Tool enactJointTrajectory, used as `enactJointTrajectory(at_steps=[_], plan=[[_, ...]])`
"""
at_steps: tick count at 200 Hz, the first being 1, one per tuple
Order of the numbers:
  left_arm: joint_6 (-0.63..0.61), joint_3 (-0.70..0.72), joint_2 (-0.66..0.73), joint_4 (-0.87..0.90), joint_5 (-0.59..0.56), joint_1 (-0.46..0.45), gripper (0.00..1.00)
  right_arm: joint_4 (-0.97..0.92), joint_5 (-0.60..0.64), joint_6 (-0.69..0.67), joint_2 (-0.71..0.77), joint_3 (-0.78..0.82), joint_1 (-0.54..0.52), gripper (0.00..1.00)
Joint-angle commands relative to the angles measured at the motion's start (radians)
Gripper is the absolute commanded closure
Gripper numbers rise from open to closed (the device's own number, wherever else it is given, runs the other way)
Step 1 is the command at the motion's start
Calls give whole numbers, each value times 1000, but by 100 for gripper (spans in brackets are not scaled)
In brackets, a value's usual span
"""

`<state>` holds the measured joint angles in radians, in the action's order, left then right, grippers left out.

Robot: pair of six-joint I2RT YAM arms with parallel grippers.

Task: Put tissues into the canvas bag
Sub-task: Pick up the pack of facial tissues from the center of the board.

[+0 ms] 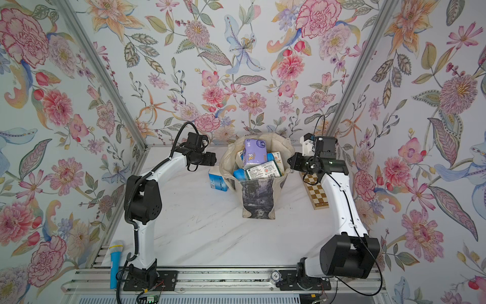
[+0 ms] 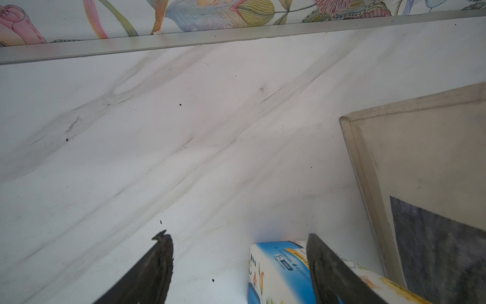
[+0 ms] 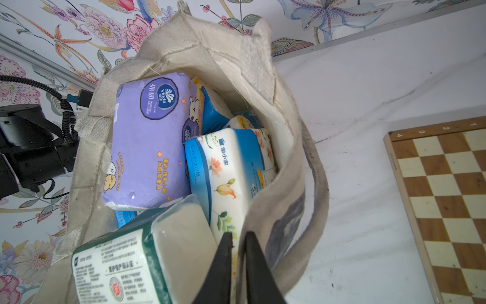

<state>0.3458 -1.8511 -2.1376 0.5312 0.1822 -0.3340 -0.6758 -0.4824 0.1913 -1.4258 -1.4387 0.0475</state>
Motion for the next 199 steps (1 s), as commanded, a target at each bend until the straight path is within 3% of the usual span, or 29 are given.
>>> enactJointTrajectory(at_steps=[1, 115, 178, 199], plan=[[-38, 21, 13, 55, 19, -10, 19, 16, -12, 2, 24, -8, 3, 86], [-39, 289, 207, 145, 13, -44, 19, 25, -24, -1, 24, 10, 6, 86], [-13, 352, 390, 88, -139, -17, 11, 39, -41, 8, 19, 16, 3, 86], [-7, 380, 474, 37, -137, -18, 9, 39, -33, 7, 29, 21, 5, 86]])
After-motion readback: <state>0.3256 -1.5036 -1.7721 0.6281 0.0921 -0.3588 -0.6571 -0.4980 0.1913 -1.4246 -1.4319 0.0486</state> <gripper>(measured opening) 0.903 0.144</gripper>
